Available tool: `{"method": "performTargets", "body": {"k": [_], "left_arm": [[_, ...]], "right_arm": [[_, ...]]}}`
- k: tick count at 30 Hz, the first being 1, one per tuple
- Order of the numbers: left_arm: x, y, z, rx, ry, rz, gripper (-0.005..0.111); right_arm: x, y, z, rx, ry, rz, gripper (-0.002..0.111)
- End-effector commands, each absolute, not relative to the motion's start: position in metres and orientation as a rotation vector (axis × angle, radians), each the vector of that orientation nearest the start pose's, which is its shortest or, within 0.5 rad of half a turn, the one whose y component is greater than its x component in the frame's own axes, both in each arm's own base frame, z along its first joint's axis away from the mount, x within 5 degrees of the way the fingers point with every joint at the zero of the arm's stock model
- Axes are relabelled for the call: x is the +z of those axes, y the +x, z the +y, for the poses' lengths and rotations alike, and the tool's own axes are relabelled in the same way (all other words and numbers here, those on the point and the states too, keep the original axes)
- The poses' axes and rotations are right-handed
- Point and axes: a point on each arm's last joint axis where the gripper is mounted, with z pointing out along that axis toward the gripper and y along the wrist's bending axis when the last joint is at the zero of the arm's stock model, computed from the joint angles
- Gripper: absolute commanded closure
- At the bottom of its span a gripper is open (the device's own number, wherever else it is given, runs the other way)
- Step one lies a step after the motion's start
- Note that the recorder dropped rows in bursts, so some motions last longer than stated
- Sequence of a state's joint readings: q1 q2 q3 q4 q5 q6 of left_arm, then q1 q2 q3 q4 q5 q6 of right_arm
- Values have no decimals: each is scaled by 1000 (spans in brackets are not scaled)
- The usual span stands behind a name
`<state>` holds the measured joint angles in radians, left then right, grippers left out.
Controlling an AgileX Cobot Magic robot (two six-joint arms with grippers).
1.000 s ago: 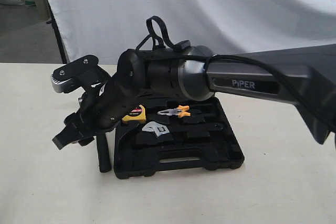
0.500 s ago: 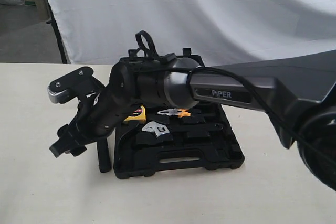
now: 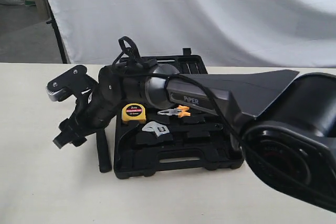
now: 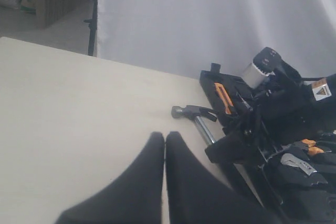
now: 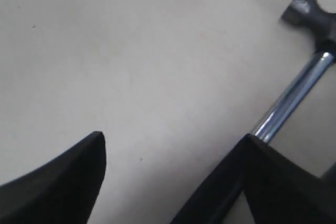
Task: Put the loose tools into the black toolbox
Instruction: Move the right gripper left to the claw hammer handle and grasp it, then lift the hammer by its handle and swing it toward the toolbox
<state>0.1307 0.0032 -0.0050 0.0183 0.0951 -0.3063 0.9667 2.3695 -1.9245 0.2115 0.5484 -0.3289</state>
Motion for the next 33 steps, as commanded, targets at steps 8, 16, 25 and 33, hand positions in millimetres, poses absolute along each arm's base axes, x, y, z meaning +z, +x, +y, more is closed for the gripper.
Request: {"method": "performTargets", "body": {"k": [8,16,25,33], "left_arm": [[208,55,9,-103,-346,1526,106],[208,55,9,-103,-346,1526,106],[208,55,9,-103,-346,1526,106],[208,55,9,-103,-346,1526,106]], "right_arm": [[112,321,443,448,-1298,2265,40],[103,307,443,417,-1375,2429,100],[184,263,466,522,-1566,2441,109],[184,230,413,419,-1789,2539,109]]}}
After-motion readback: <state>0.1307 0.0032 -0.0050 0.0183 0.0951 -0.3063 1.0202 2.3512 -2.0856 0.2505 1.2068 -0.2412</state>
